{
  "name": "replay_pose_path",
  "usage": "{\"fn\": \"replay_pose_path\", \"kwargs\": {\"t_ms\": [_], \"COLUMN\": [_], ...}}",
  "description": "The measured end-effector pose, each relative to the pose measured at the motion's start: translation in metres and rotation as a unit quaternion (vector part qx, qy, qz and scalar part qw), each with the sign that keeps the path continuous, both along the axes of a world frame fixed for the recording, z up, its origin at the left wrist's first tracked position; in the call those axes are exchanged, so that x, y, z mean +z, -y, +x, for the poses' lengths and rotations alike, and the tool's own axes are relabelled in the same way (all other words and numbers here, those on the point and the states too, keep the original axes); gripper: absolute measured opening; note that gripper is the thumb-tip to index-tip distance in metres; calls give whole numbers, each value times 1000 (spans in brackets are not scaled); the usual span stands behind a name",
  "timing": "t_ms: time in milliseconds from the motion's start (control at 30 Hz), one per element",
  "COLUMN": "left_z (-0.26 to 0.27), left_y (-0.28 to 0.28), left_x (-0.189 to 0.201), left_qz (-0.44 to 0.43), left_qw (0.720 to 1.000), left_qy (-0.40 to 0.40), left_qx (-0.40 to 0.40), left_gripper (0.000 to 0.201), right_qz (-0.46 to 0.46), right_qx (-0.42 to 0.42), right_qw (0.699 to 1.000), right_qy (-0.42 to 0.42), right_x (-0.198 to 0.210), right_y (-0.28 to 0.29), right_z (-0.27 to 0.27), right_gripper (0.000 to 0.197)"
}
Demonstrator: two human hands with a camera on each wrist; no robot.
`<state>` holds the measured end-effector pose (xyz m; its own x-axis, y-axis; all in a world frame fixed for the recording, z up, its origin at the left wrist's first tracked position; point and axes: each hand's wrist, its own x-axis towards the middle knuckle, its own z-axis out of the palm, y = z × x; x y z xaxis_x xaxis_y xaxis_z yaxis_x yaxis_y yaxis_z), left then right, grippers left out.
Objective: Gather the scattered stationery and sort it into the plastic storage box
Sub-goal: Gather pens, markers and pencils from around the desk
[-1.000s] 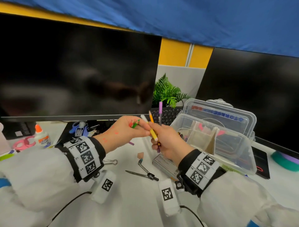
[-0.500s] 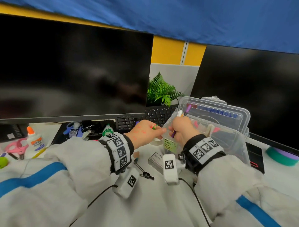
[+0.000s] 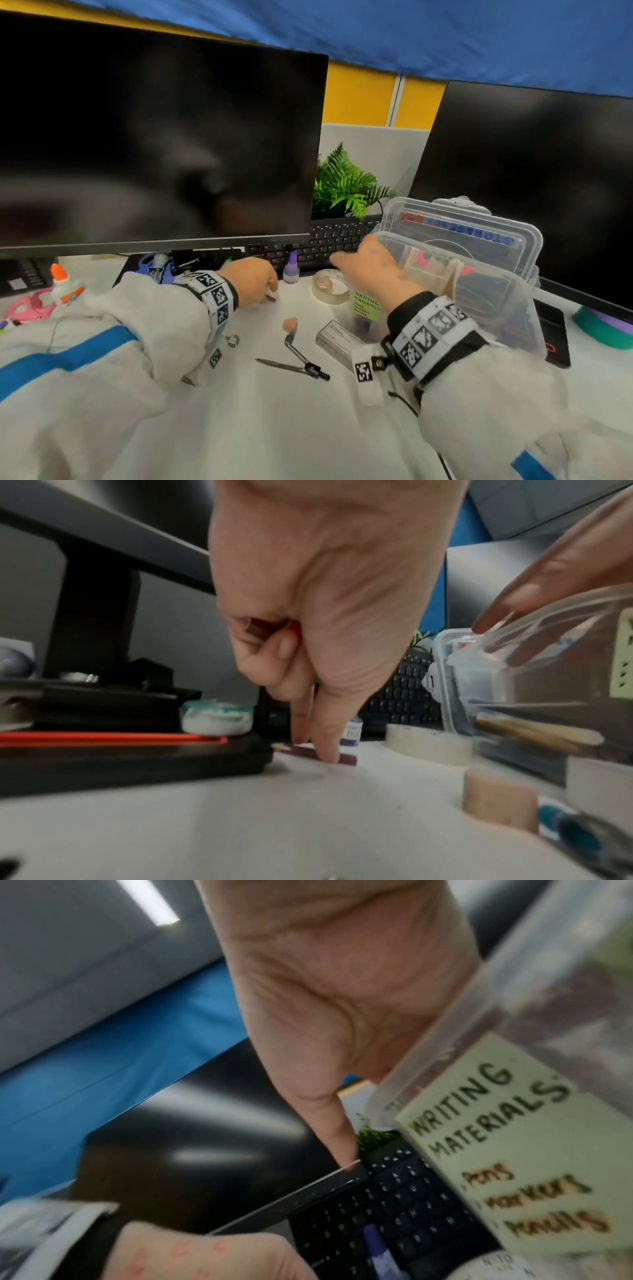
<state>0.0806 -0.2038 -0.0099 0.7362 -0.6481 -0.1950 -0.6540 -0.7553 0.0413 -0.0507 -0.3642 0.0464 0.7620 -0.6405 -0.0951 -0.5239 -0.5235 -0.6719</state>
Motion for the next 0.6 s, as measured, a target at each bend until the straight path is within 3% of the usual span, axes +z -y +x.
{"fn": "replay_pose_path", "kwargs": {"t_ms": [100, 300, 400, 467, 600], "left_z": [11, 6, -3, -10, -27], "left_y": [-3, 1, -9, -22, -48], "left_x": [-13, -18, -12, -2, 22], "left_qz": [44, 36, -76, -194, -379], "left_qw": [999, 999, 997, 978, 910], "left_qy": [6, -6, -18, -71, -157], "left_qx": [-8, 22, 26, 33, 56], "left_gripper": [41, 28, 15, 7, 10], "right_qz": [-165, -241, -277, -272, -217], "right_qx": [85, 98, 112, 164, 269], "right_qw": [978, 960, 954, 944, 937], "right_qy": [-94, -101, 13, 88, 46], "right_x": [-15, -26, -24, -21, -21], "right_y": [-11, -19, -22, -30, -62], "right_z": [-3, -2, 4, 10, 25], "right_gripper": [30, 38, 39, 35, 24]}}
